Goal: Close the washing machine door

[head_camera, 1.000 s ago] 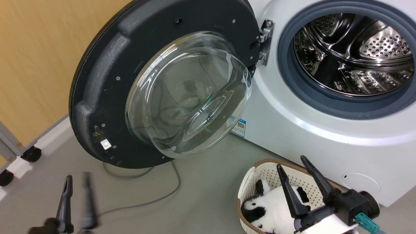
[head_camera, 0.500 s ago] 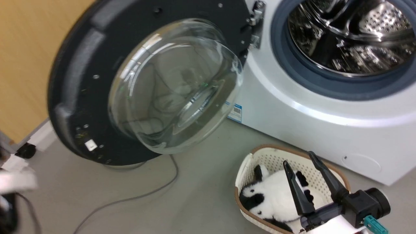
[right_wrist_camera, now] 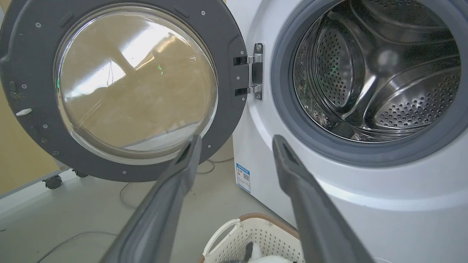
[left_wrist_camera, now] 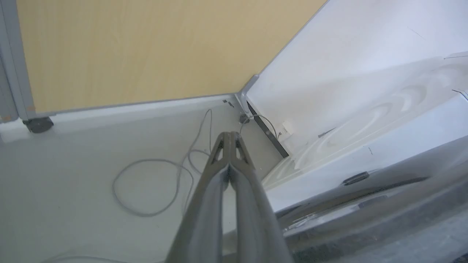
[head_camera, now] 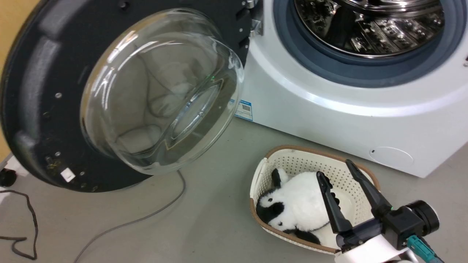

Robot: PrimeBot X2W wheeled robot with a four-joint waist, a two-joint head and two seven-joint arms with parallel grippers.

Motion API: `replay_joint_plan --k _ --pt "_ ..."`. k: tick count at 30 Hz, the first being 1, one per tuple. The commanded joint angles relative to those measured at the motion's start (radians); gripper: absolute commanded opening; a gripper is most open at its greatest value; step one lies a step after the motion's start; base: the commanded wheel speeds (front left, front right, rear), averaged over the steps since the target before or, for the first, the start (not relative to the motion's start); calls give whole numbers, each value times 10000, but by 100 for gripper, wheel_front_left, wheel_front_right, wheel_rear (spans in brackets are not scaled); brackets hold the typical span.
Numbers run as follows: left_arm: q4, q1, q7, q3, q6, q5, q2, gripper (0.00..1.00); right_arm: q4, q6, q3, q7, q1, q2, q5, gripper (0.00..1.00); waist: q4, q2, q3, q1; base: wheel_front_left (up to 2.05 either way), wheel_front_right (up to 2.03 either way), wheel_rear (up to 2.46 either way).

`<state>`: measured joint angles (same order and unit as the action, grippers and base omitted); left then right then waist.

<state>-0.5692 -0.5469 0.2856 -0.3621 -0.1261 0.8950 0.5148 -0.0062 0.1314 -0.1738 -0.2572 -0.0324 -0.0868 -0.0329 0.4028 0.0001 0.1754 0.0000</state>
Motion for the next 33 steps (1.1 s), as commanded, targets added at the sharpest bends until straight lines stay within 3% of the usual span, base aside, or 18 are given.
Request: replay_joint_plan --k 1,7,16,25,33 --pt "-181 -175 255 -138 -13 251 21 0 -38 -7 -41 -45 -151 -13 39 100 -81 -1 49 0 0 0 0" --pt "-1442 -681 2734 -876 137 2240 -12 0 -25 -7 -120 -45 -222 -10 53 100 -261 -1 89 0 0 0 0" --pt "-991 -364 5477 -1027 124 3898 -457 0 58 -7 -133 -45 -126 54 33 100 -291 -1 -156 0 0 0 0" --pt "1076 924 7961 -480 818 4693 -1117 0 215 -7 -132 -46 -15 212 -87 100 -470 -1 -681 0 0 0 0" --pt "4473 2556 9180 117 1595 5387 -2470 0 328 -7 -17 -46 163 312 -104 100 -896 -1 -1071 0 0 0 0"
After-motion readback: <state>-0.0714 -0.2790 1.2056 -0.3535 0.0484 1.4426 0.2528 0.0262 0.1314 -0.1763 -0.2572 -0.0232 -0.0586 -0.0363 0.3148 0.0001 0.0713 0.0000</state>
